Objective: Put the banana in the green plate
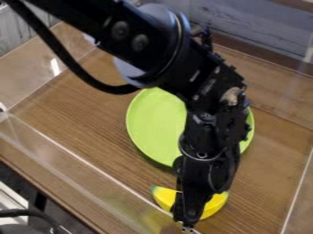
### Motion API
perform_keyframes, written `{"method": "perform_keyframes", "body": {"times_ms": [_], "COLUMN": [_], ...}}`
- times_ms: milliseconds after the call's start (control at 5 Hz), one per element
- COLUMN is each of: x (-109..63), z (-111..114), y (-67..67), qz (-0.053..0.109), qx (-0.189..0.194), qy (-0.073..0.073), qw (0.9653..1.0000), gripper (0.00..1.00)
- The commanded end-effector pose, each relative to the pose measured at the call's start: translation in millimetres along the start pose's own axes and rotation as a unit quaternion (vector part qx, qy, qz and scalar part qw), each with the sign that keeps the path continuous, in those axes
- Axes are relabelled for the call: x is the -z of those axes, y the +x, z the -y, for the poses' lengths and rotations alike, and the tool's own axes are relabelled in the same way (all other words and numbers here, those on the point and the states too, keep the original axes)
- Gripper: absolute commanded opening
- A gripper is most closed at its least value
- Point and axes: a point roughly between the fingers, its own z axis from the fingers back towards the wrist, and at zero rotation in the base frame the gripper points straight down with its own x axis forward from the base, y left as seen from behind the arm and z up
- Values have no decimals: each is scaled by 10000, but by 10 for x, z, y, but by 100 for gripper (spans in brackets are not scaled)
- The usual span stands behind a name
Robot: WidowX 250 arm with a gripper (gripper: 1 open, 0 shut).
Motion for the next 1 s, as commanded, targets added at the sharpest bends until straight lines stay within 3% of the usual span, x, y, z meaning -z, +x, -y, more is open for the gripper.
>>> {"method": "perform_keyframes", "body": {"times_ms": [0,800], "x": [-92,-205], "z": [-28,-57], "y": [22,61], "qz": [164,322], "qx": [-32,-24], "qy": [98,180], "qw": [9998,9993], "gripper": [0,0]}}
